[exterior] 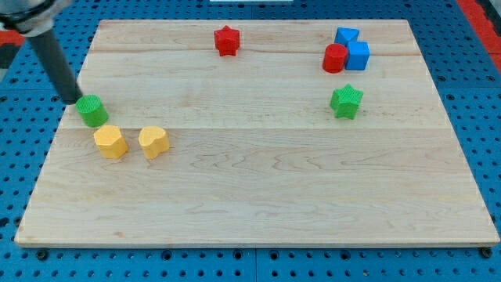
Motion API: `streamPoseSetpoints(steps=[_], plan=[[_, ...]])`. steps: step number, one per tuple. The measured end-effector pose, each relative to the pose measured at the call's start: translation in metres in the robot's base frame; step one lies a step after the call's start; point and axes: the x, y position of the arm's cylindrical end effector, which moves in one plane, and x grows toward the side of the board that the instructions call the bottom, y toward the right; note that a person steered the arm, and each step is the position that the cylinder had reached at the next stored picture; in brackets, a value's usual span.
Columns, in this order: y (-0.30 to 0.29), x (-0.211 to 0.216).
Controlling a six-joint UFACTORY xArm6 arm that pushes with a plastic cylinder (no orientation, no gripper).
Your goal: Push green circle diagonally below red circle
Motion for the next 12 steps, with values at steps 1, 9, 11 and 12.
streamPoseSetpoints(steps=[1, 9, 11, 12], plan=[[-0.007, 0.003], [0.056, 0.051], [0.159, 0.019], [0.245, 0.022]])
